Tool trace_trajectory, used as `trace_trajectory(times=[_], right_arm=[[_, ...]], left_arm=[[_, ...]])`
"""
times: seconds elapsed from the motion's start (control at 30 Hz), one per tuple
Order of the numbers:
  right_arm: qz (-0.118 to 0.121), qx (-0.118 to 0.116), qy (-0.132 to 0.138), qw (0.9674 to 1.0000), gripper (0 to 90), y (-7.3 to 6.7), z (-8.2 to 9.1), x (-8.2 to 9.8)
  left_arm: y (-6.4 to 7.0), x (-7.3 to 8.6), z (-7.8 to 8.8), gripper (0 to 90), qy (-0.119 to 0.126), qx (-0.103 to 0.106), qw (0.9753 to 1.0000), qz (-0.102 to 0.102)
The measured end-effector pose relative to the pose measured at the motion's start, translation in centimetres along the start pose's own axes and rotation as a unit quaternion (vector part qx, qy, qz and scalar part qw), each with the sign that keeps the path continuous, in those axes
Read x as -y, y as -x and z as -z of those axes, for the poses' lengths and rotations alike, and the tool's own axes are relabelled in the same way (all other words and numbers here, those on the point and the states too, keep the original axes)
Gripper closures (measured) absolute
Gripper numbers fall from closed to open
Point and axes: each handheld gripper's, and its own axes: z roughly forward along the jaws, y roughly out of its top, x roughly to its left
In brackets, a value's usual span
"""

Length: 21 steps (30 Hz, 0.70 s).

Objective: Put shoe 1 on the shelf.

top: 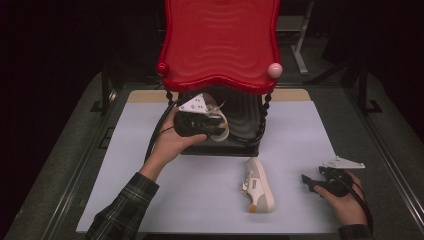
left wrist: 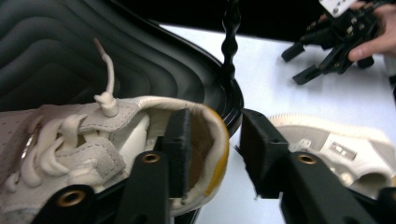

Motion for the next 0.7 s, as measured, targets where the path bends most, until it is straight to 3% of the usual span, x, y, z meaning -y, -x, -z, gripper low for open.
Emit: trace_trajectory(times=[0.07, 0.1, 0.13, 0.23, 0.27, 0.33, 0.43, 0.47, 0.53, 0.6, 0.7], right_arm=[[-0.001, -0.001, 0.006, 1.0, 34.5, 0.0, 0.2, -0.1], [-0.006, -0.011, 0.015, 0.9998, 41.3, 0.0, 0.8, -0.6], [-0.006, -0.011, 0.015, 0.9998, 41.3, 0.0, 0.8, -0.6], [0.0, -0.029, 0.038, 0.9988, 59.5, -0.7, 1.9, -1.9], [0.0, -0.029, 0.038, 0.9988, 59.5, -0.7, 1.9, -1.9], [0.007, -0.058, 0.051, 0.997, 73.9, -1.7, 2.5, -3.1], [0.017, -0.082, 0.062, 0.9946, 81.4, -2.5, 2.7, -4.2], [0.029, -0.103, 0.072, 0.9917, 87.0, -3.5, 2.9, -5.3], [0.036, -0.113, 0.075, 0.9901, 88.7, -4.1, 2.9, -5.9], [0.06, -0.14, 0.084, 0.9847, 89.7, -5.8, 2.5, -7.6], [0.075, -0.155, 0.088, 0.9812, 89.8, -7.0, 2.0, -8.8]], left_arm=[[0.2, 0.0, 0.3, 57.5, 0.002, -0.005, 1.0, 0.006], [0.5, -0.1, 1.0, 56.3, 0.009, -0.015, 0.9997, 0.015], [0.5, -0.1, 1.0, 54.7, 0.009, -0.015, 0.9997, 0.015], [1.2, 0.0, 2.9, 53.1, 0.023, -0.034, 0.9986, 0.035], [1.2, 0.0, 2.9, 52.9, 0.023, -0.034, 0.9986, 0.035], [1.8, 0.4, 4.1, 53.7, 0.023, -0.046, 0.9977, 0.043], [2.2, 0.9, 4.9, 60.0, 0.021, -0.049, 0.9975, 0.046], [2.3, 1.1, 5.1, 67.5, 0.021, -0.048, 0.9975, 0.047], [2.4, 1.8, 5.6, 79.0, 0.019, -0.048, 0.9971, 0.056], [2.4, 2.9, 6.0, 89.7, 0.01, -0.053, 0.996, 0.071], [2.4, 3.7, 5.8, 89.9, 0.002, -0.059, 0.9952, 0.078]])
